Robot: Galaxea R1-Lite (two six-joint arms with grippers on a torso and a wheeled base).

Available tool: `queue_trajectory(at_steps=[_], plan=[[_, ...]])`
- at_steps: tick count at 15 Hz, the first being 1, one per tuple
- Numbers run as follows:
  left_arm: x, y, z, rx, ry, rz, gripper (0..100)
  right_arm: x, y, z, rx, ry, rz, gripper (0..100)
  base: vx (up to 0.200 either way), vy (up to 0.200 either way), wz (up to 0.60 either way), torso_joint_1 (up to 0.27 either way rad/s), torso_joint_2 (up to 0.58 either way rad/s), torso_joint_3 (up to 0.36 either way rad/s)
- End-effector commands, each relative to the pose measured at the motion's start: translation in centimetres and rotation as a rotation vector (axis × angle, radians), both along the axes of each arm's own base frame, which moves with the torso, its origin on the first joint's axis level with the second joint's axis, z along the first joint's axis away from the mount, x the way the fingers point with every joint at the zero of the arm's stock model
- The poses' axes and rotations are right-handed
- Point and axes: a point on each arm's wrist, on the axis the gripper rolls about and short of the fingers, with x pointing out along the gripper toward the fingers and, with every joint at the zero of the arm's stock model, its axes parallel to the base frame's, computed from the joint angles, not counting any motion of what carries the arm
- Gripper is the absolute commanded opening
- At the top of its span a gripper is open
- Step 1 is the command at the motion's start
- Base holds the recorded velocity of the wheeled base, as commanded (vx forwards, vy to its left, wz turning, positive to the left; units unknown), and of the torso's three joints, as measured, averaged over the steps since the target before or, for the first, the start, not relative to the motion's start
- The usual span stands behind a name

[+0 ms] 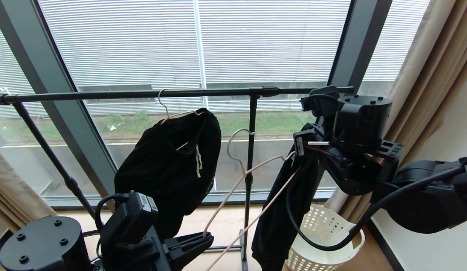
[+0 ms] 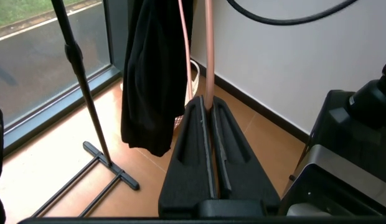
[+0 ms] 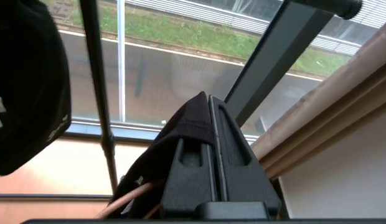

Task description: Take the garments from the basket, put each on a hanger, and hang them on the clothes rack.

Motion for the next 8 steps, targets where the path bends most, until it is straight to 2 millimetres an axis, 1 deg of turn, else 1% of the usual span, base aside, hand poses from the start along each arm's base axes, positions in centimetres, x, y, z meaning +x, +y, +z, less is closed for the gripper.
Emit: queue_trajectory(at_steps=[1, 3, 4, 6, 8], plan=[[0.0, -0.1, 0.0, -0.002, -0.001, -0.003, 0, 0.2, 0.1, -0.6, -0.012, 0.015, -0.004, 0, 0.000, 0.000, 0.00, 0.000, 0.00, 0.000], [0.0, -0.1, 0.1, -0.003, -0.002, -0.003, 0, 0.1, 0.2, -0.7, -0.012, 0.015, 0.002, 0, 0.000, 0.000, 0.00, 0.000, 0.00, 0.000], [0.0, -0.2, -0.1, 0.001, 0.002, -0.007, 0, -0.7, 1.1, -0.8, -0.010, 0.016, 0.038, 0, 0.000, 0.000, 0.00, 0.000, 0.00, 0.000], [0.0, -0.2, -0.1, 0.002, 0.004, -0.007, 0, -1.3, 1.7, -0.9, 0.010, -0.014, 0.065, 0, 0.000, 0.000, 0.00, 0.000, 0.00, 0.000], [0.1, -0.2, -0.1, 0.003, 0.006, -0.004, 0, -2.4, 2.3, -1.0, -0.001, -0.019, 0.104, 0, 0.000, 0.000, 0.00, 0.000, 0.00, 0.000]])
